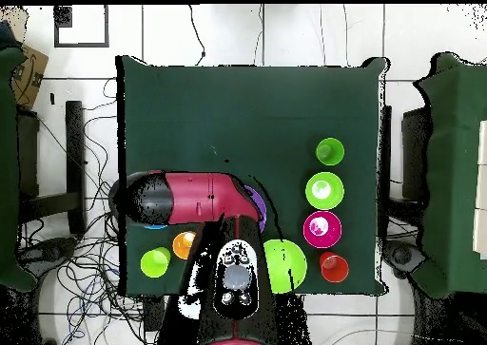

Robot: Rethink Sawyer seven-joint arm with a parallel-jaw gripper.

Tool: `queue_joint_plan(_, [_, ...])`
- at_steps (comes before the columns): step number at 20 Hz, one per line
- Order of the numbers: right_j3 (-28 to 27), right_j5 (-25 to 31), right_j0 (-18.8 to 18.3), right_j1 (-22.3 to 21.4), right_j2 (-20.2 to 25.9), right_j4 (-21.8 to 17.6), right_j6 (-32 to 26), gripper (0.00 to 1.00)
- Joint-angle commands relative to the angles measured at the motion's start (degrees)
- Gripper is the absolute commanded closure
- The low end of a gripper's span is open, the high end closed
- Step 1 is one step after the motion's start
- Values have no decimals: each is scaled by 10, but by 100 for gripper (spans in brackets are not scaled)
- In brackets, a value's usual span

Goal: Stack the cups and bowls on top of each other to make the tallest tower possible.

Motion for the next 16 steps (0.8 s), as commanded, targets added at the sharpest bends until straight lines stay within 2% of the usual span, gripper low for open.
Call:
queue_joint_plan(1, [-84,35,-23,64,31,-63,-20,0])
queue_joint_plan(9, [-161,77,-76,118,79,-97,-102,0])
queue_joint_plan(16, [-182,117,-104,121,107,-121,-131,0])
